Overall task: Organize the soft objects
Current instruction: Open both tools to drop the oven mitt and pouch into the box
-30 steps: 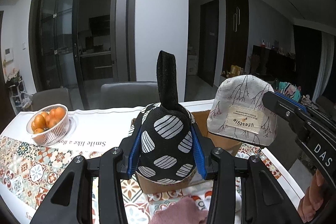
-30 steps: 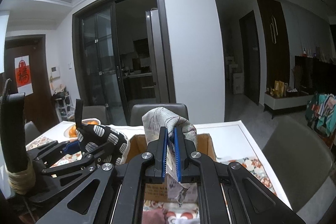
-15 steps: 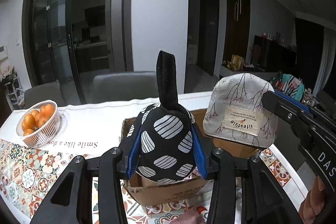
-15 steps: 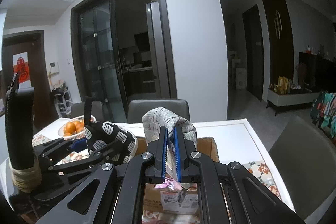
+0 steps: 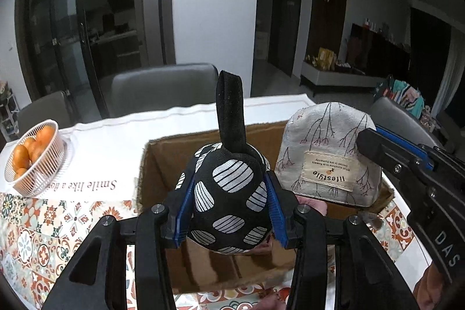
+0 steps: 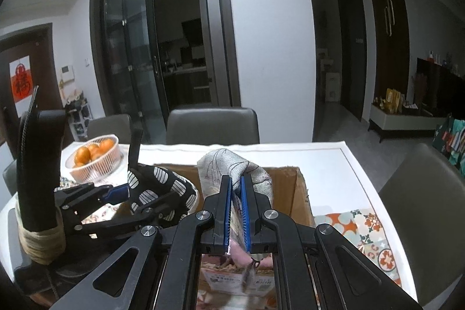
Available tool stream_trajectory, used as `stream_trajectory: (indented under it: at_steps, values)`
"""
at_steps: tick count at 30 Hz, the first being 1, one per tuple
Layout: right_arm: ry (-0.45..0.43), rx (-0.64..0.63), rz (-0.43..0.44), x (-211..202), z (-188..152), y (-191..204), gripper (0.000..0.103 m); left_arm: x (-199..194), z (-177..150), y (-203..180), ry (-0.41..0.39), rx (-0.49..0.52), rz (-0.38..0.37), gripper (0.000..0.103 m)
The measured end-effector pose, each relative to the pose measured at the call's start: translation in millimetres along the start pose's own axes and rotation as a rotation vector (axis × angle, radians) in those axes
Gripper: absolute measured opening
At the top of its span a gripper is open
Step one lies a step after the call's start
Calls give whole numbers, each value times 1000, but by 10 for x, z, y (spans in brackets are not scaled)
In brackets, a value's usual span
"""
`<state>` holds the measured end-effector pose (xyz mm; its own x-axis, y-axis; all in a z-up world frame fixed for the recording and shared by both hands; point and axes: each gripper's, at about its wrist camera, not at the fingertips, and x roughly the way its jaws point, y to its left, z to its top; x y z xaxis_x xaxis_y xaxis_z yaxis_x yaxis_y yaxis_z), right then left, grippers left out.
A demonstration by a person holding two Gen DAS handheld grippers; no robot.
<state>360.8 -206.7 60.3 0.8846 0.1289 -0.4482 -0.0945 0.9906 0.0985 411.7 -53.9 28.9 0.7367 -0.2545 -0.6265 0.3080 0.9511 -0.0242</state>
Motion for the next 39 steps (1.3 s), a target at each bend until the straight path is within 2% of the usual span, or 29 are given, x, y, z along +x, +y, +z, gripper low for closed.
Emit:
stream_trajectory:
  at_steps: [6, 10, 14, 16, 17, 18, 31, 34, 39]
  values:
    - [57, 5, -18, 215, -59, -38, 8, 244, 51, -41, 65, 22, 0, 50]
    - [85, 5, -21, 308, -116, -63, 8, 299, 18, -39, 90, 33, -3, 63]
    - [107, 32, 1, 328, -127, -120, 10, 228, -3, -22, 77, 35, -2, 76]
    - [102, 38, 0, 313, -113, -140, 16, 190, 8, -20, 70, 32, -2, 79]
    - [99, 43, -3, 318, -99, -162, 27, 160, 4, -15, 65, 29, -2, 80]
    - [91, 49, -9, 305, -100, -169, 32, 116, -1, -4, 58, 27, -2, 80]
    - [17, 43, -51, -217, -90, -128, 32, -467, -41, -73, -13, 47, 24, 81]
    - [2, 44, -56, -328, -79, -101, 32, -619, -51, -104, -30, 39, 84, 81]
    - [-21, 38, -56, -555, -89, -59, 32, -882, -119, -134, -65, 25, 99, 83]
